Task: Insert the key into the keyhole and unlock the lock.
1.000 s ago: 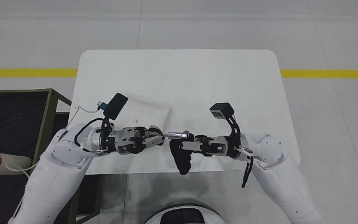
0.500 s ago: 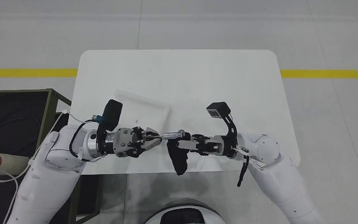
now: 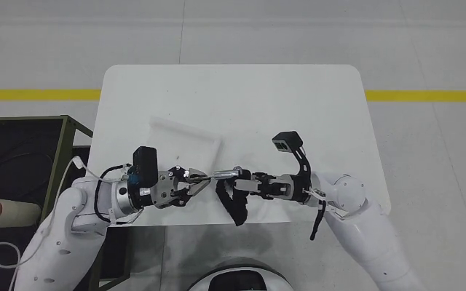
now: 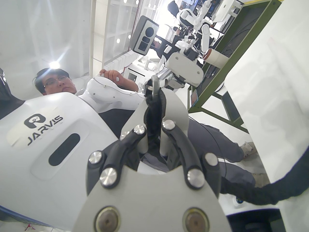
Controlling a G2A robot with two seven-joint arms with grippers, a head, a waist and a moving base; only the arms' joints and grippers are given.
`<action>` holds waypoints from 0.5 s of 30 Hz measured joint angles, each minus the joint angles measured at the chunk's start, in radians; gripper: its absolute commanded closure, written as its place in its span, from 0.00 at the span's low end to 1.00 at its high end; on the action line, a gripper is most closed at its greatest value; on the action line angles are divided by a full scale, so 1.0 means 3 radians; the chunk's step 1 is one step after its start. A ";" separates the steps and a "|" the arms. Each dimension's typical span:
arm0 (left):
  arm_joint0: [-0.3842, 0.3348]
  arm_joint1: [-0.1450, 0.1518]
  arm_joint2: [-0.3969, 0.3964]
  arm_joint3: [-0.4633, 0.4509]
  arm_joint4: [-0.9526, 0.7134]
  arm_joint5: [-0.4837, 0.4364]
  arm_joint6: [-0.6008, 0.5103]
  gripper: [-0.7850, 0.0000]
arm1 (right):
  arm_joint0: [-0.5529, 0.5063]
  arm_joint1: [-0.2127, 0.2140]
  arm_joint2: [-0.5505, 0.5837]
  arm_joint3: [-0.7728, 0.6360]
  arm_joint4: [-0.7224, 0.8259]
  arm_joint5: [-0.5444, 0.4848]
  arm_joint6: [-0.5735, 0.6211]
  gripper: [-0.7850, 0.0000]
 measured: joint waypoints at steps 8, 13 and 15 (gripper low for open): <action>-0.0026 0.0049 0.0144 0.0206 -0.0049 0.0000 0.0276 0.00 | -0.0048 0.0011 0.0140 -0.0073 -0.0102 -0.0124 -0.0287 1.00; 0.0087 0.0026 0.0096 0.0406 -0.0118 0.0090 0.0629 0.00 | -0.0110 0.0049 0.0357 -0.0414 -0.0036 -0.0090 -0.0402 1.00; 0.0199 0.0013 0.0159 0.0403 -0.0104 0.0011 0.0763 0.00 | -0.0184 0.0059 0.0468 -0.0702 -0.0398 0.0031 -0.0642 1.00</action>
